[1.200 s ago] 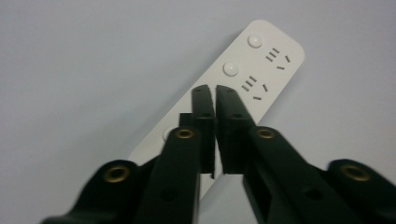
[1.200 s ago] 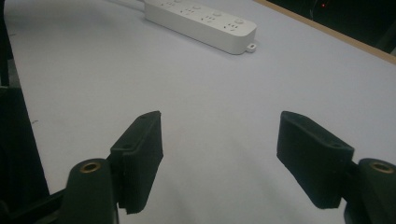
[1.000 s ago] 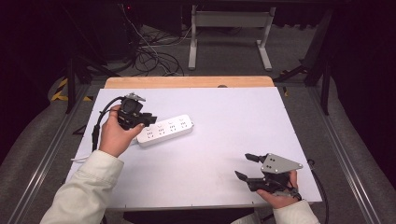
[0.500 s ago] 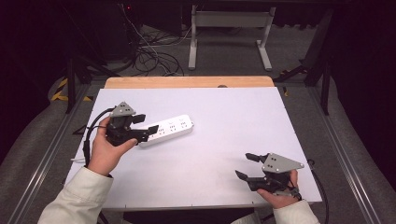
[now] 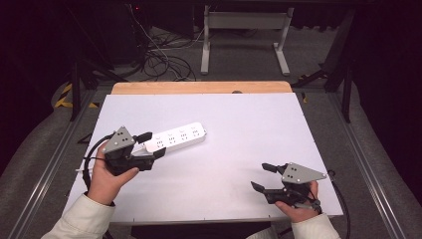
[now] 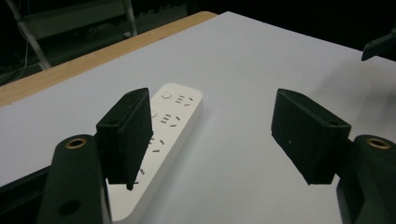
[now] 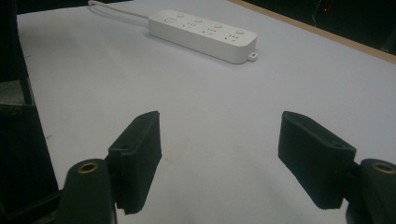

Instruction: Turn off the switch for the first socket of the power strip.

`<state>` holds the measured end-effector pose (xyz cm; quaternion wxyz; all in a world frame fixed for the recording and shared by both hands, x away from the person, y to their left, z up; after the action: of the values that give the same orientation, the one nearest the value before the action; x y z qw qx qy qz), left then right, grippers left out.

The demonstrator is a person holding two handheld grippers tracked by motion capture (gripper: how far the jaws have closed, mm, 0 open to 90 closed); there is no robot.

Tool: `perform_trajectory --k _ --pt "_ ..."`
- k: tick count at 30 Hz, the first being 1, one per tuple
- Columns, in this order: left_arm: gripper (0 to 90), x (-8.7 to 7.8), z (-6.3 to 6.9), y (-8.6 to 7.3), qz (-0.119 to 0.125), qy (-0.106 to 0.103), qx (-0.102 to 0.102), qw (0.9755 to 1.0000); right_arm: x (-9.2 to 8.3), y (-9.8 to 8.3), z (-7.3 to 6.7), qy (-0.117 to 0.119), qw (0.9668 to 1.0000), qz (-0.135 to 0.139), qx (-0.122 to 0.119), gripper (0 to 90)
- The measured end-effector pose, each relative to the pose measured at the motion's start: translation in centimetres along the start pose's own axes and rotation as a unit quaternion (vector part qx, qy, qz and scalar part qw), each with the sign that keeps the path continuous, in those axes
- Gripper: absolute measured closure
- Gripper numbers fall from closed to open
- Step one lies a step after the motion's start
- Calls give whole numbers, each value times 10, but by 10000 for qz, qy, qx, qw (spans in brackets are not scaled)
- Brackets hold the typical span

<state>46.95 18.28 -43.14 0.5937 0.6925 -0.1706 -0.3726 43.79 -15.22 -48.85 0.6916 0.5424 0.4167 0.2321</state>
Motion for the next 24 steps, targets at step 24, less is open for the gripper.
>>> perform_trajectory --k 24 --pt "232 -16 12 -77 142 -247 -69 9996 -1 1 0 39 10000 40 47 305"
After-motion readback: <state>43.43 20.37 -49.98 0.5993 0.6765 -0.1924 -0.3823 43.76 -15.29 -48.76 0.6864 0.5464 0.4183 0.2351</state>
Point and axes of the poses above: each handheld gripper's, and its own axes: x roughly forward along the jaws, y roughly out of its top, z roughly to its right, the point moved 9 cm from there along x, roughly forward along the jaws, and after that the axes turned 6 degrees about z, right-handed, at the moved point
